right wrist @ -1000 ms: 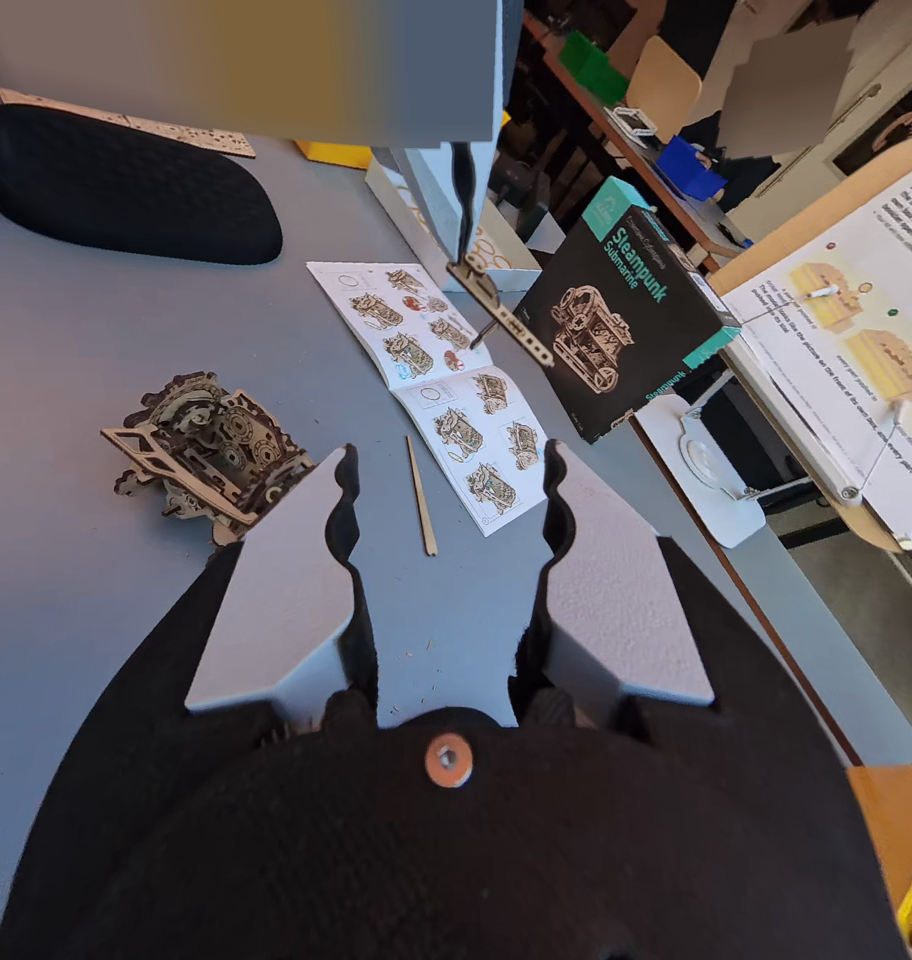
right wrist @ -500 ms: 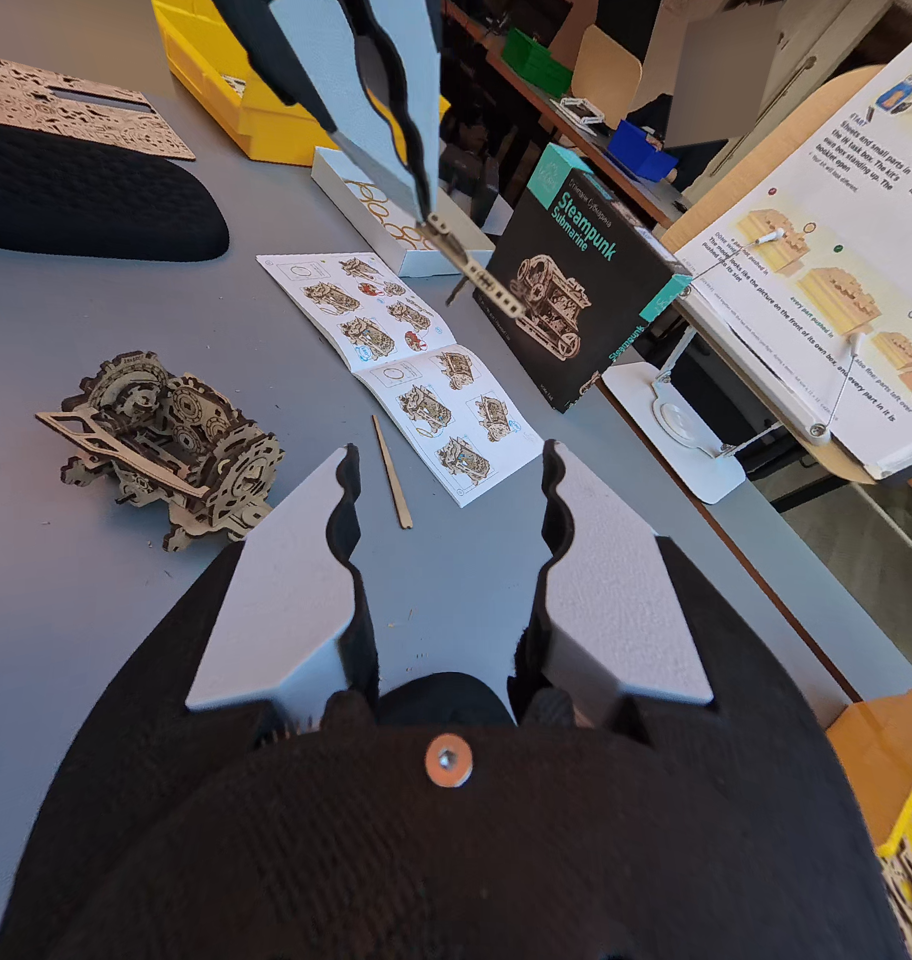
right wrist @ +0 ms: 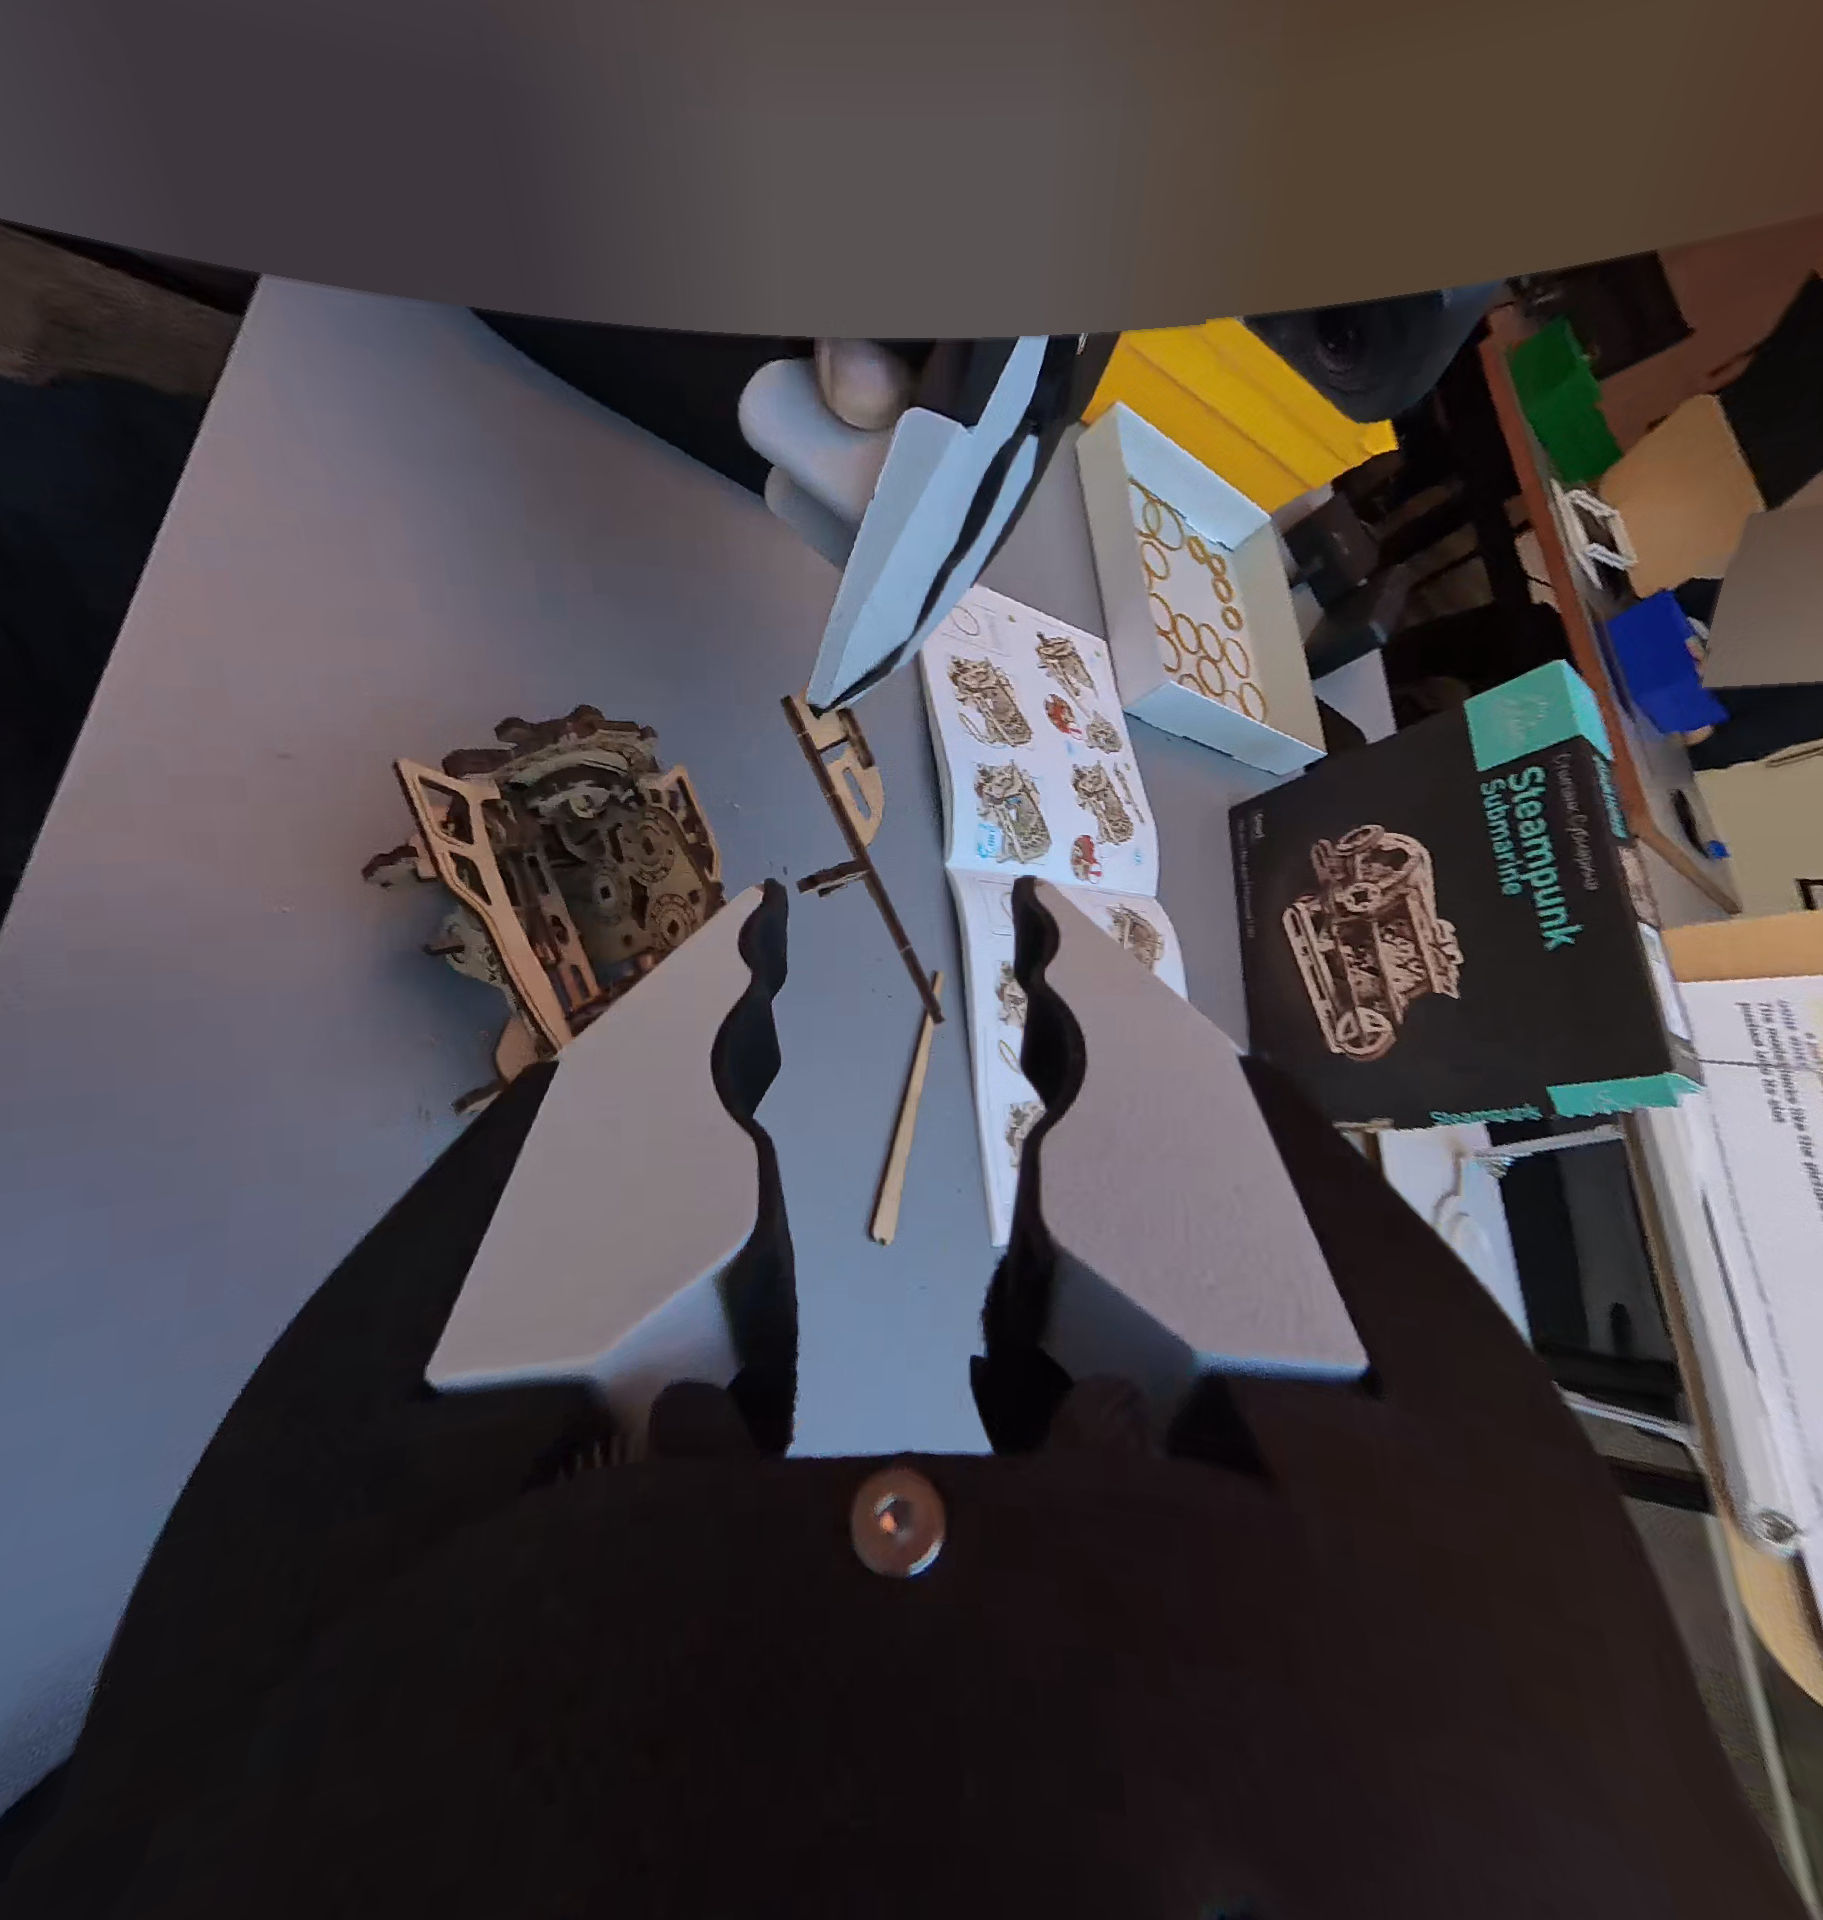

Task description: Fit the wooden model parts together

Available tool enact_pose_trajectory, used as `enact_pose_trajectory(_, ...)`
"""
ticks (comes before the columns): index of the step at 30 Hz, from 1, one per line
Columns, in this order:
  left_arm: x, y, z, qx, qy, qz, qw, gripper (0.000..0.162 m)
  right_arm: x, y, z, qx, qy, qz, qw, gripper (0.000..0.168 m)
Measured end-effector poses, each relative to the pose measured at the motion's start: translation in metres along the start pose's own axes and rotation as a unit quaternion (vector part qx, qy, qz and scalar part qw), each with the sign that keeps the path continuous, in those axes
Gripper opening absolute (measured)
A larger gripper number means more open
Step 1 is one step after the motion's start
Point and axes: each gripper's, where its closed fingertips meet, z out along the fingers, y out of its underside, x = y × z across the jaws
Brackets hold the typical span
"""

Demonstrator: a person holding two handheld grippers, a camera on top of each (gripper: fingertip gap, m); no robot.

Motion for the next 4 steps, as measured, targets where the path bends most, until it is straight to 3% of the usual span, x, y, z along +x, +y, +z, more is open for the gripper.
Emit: enact_pose_trajectory(4,0.0131,0.0072,0.0002,0.003,0.034,-0.031,0.999,0.000,-0.0076,-0.0069,0.0001,0.031,-0.038,0.058,0.997,0.041)
